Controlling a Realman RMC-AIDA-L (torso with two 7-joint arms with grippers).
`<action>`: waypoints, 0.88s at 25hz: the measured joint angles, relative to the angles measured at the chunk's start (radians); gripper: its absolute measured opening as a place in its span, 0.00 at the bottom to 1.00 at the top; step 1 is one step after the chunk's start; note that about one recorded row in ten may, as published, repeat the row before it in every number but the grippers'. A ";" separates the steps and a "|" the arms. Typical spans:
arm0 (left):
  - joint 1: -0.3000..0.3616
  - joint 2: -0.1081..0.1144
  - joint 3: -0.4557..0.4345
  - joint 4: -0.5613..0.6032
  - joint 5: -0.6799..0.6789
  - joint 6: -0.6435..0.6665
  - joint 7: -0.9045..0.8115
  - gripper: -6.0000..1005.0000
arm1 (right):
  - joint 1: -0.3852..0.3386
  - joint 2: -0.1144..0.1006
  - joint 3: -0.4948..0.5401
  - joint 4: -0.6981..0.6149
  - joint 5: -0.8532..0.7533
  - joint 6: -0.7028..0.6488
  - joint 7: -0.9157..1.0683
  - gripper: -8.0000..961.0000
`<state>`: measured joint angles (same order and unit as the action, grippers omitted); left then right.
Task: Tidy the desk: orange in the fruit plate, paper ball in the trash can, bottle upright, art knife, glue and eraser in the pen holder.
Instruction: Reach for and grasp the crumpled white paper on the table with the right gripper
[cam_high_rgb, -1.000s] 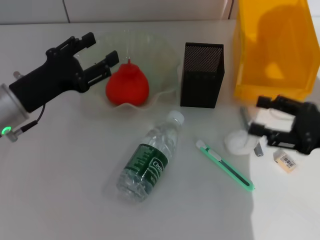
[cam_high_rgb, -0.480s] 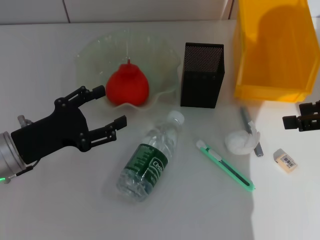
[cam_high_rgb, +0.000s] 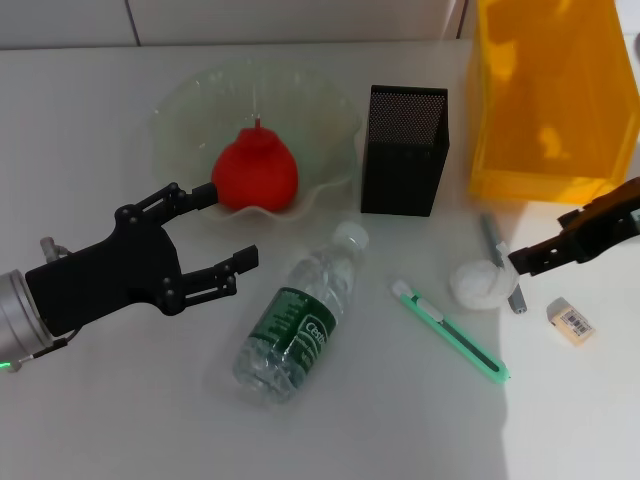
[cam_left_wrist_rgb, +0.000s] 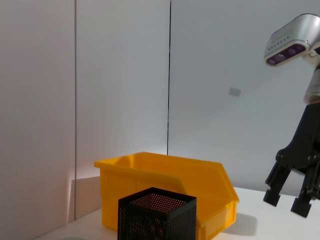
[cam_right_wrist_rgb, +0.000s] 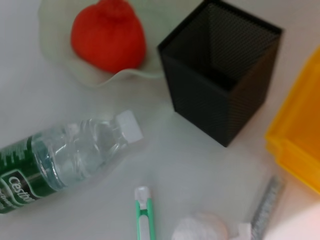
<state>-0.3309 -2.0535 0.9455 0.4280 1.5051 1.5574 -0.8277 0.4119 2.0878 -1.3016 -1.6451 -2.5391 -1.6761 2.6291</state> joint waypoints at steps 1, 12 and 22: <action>-0.001 0.000 0.002 0.000 0.000 -0.001 0.000 0.87 | 0.000 0.000 0.000 0.000 0.000 0.000 0.000 0.86; -0.001 0.004 0.003 0.000 0.001 -0.001 -0.003 0.87 | 0.145 -0.004 -0.160 0.316 -0.043 0.193 0.026 0.85; 0.000 0.004 0.003 0.000 0.001 -0.006 0.001 0.86 | 0.167 -0.005 -0.173 0.357 -0.045 0.162 0.029 0.78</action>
<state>-0.3313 -2.0493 0.9481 0.4280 1.5064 1.5509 -0.8270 0.5792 2.0831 -1.4750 -1.2876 -2.5841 -1.5141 2.6582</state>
